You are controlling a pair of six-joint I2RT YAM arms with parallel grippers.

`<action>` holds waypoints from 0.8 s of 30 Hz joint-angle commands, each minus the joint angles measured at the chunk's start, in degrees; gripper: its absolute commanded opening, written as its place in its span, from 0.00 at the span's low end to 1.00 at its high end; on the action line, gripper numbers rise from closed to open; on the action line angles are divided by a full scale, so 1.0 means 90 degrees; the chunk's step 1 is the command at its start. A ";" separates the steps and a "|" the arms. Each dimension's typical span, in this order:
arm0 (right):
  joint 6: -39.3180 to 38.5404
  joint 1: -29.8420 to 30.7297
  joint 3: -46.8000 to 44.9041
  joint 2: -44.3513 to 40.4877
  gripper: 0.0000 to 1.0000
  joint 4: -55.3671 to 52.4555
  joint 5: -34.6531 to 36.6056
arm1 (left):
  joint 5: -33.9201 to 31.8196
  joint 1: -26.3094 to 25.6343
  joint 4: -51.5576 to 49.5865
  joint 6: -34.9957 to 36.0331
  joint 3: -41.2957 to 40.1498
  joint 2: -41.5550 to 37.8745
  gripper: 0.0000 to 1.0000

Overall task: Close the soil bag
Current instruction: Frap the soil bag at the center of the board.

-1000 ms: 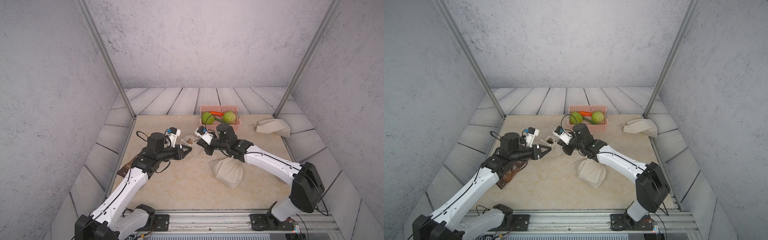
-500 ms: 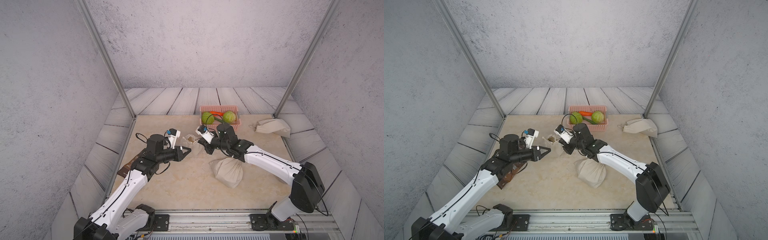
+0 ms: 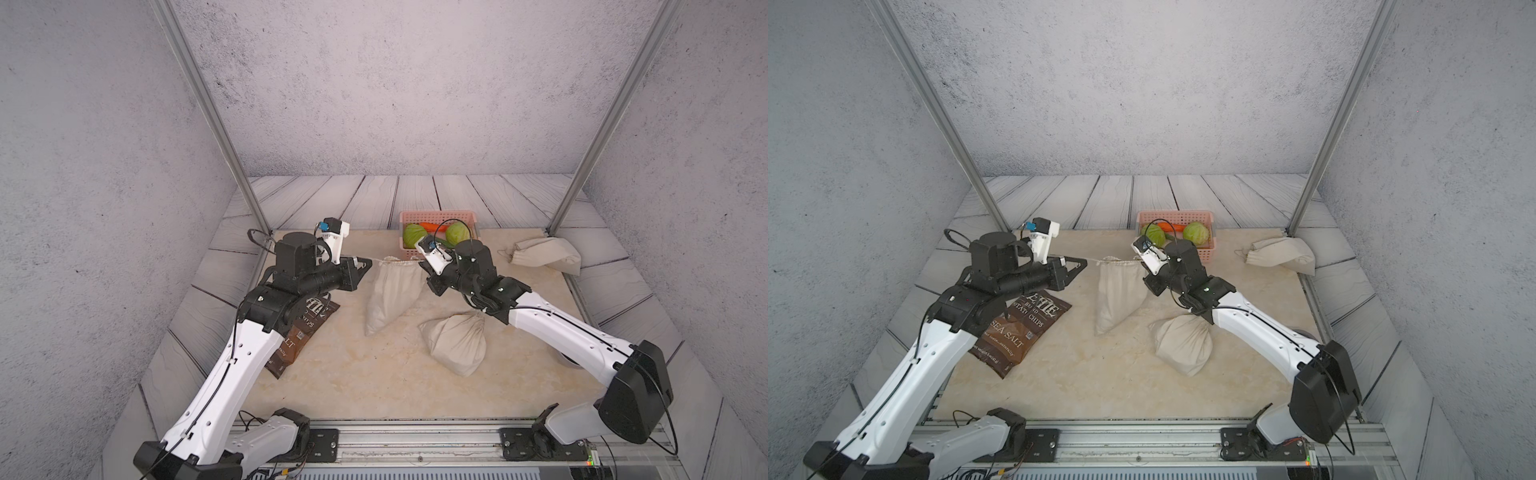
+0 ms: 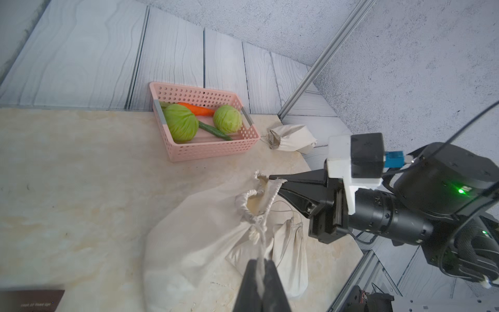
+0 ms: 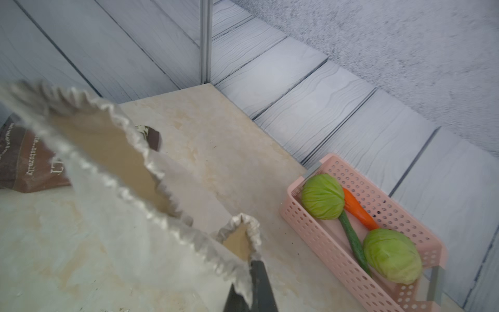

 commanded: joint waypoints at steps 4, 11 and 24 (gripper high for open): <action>-0.0088 -0.0243 0.0250 -0.0477 0.34 -0.0618 0.0119 | 0.0366 -0.0151 0.0102 0.0189 0.1269 0.0692 0.00; 0.0333 -0.0195 0.0001 -0.1123 0.64 -0.0127 -0.1290 | 0.0500 -0.0515 -0.0010 0.0195 0.1858 0.1226 0.00; 0.1054 0.0409 0.0630 -0.0384 0.69 0.0654 -0.1832 | 0.0408 -0.0781 -0.0036 0.0195 0.2042 0.1203 0.00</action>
